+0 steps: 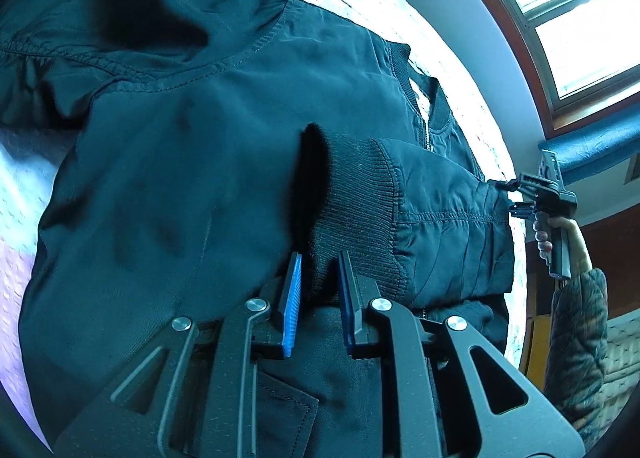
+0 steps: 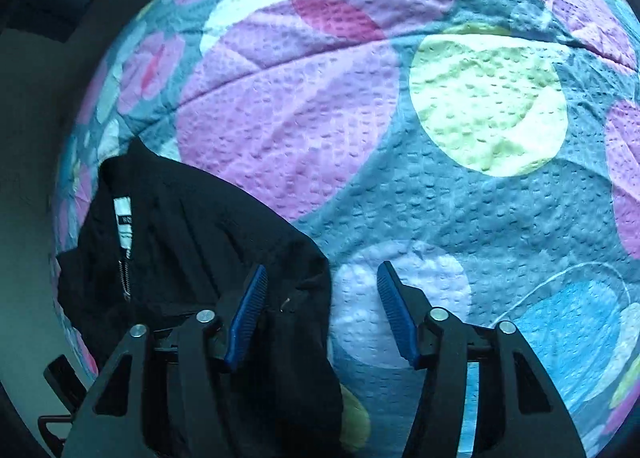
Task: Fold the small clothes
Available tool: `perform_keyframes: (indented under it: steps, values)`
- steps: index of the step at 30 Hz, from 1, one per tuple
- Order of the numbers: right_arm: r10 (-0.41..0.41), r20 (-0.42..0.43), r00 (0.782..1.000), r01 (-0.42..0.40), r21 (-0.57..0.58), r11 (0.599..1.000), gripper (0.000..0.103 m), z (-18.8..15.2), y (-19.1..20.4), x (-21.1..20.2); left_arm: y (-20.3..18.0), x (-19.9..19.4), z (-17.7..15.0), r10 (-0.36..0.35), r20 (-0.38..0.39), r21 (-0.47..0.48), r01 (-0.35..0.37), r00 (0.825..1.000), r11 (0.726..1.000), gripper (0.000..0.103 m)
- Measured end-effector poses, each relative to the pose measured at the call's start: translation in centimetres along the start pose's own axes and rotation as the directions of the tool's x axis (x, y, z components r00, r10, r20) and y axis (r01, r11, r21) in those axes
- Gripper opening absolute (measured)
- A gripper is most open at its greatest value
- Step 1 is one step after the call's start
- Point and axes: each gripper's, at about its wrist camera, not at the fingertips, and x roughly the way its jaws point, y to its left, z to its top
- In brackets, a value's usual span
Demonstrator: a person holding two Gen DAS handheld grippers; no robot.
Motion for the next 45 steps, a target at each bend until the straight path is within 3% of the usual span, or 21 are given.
perform_keyframes:
  steps: [2, 7, 12, 15, 16, 17, 20, 22, 23, 24, 25, 26, 27, 28, 30, 33, 35, 37, 38, 42, 45]
  values:
    - [0.019, -0.025, 1.000, -0.019, -0.029, 0.999, 0.017, -0.1, -0.2, -0.1, 0.0, 0.0, 0.2, 0.004, 0.001, 0.002, -0.004, 1.000, 1.000, 0.017]
    - [-0.024, 0.005, 1.000, 0.024, -0.025, 0.999, 0.017, -0.3, -1.9, 0.0, -0.1, 0.3, 0.6, 0.042, 0.007, 0.015, -0.042, 0.999, 0.999, 0.015]
    - [0.162, 0.113, 0.980, -0.172, 0.083, 0.982, 0.013, -0.9, -6.4, -0.8, -1.1, 0.1, 0.3, 0.088, 0.023, 0.076, -0.089, 0.996, 0.993, 0.015]
    - [0.242, 0.195, 0.950, -0.268, 0.120, 0.956, 0.036, -2.5, -8.9, -2.3, -1.7, -0.7, 0.1, 0.091, 0.048, 0.105, -0.096, 0.995, 0.990, 0.015]
    - [0.279, 0.228, 0.933, -0.315, 0.141, 0.939, 0.051, -3.4, -9.9, -2.8, -1.9, -1.2, 0.1, 0.087, 0.063, 0.113, -0.093, 0.994, 0.989, 0.015]
    - [0.320, 0.257, 0.912, -0.365, 0.149, 0.919, 0.057, -4.5, -10.8, -3.2, -2.1, -1.6, 0.1, 0.080, 0.081, 0.121, -0.090, 0.994, 0.989, 0.015]
    - [0.442, 0.290, 0.849, -0.488, 0.110, 0.866, 0.058, -7.0, -11.8, -3.1, -3.3, -2.3, 0.2, 0.057, 0.111, 0.166, -0.075, 0.992, 0.983, 0.017]
    - [0.485, 0.302, 0.821, -0.532, 0.096, 0.841, 0.058, -7.7, -11.2, -2.7, -4.3, -1.8, 0.3, 0.046, 0.113, 0.192, -0.067, 0.993, 0.979, 0.017]
    - [0.501, 0.301, 0.811, -0.545, 0.078, 0.835, 0.055, -7.9, -11.1, -2.3, -4.7, -1.3, 0.4, 0.041, 0.106, 0.201, -0.062, 0.994, 0.978, 0.019]
    - [0.496, 0.302, 0.814, -0.533, 0.051, 0.844, 0.045, -8.1, -10.3, -1.9, -4.9, -0.9, 0.4, 0.041, 0.101, 0.205, -0.061, 0.994, 0.977, 0.019]
    - [0.458, 0.304, 0.835, -0.484, 0.012, 0.875, 0.015, -8.2, -9.8, -1.8, -5.1, -0.4, 0.5, 0.049, 0.097, 0.207, -0.069, 0.994, 0.976, 0.020]
    - [0.412, 0.303, 0.859, -0.431, -0.005, 0.902, 0.014, -8.3, -9.5, -1.6, -5.1, 0.2, 0.6, 0.063, 0.090, 0.205, -0.080, 0.994, 0.975, 0.021]
    - [0.378, 0.324, 0.867, -0.400, 0.004, 0.916, 0.012, -8.3, -9.8, -1.3, -5.0, 1.1, 0.6, 0.078, 0.070, 0.195, -0.090, 0.994, 0.977, 0.021]
    - [0.372, 0.348, 0.861, -0.404, 0.023, 0.914, 0.009, -8.3, -9.8, -0.7, -4.7, 1.8, 0.7, 0.088, 0.046, 0.191, -0.095, 0.995, 0.977, 0.021]
    - [0.430, 0.372, 0.822, -0.484, 0.060, 0.873, 0.009, -8.7, -11.2, -0.4, -4.3, 2.6, 0.6, 0.099, 0.028, 0.176, -0.102, 0.995, 0.979, 0.024]
    - [0.479, 0.395, 0.784, -0.549, 0.080, 0.832, 0.020, -10.1, -11.7, -1.1, -3.9, 2.1, 0.7, 0.075, 0.034, 0.162, -0.079, 0.997, 0.984, 0.025]
    - [0.532, 0.408, 0.742, -0.617, 0.103, 0.780, 0.046, -11.8, -12.3, -1.6, -3.6, 2.1, 0.8, 0.067, 0.030, 0.149, -0.070, 0.997, 0.986, 0.025]
    - [0.580, 0.422, 0.697, -0.668, 0.089, 0.739, 0.055, -13.6, -12.0, -2.0, -3.5, 2.1, 0.7, 0.060, 0.031, 0.144, -0.064, 0.998, 0.987, 0.026]
    - [0.589, 0.423, 0.688, -0.676, 0.079, 0.733, 0.057, -14.6, -11.9, -2.2, -3.4, 2.1, 0.7, 0.058, 0.033, 0.145, -0.062, 0.998, 0.988, 0.026]
    - [0.616, 0.400, 0.679, -0.687, 0.053, 0.724, 0.057, -17.4, -10.0, -1.6, -3.4, 2.0, 0.8, 0.019, 0.022, 0.119, -0.021, 1.000, 0.993, 0.031]
    - [0.577, 0.389, 0.718, -0.633, 0.023, 0.774, 0.047, -18.4, -8.0, -1.0, -3.8, 1.9, 0.8, -0.021, 0.012, 0.106, 0.019, 1.000, 0.994, 0.037]
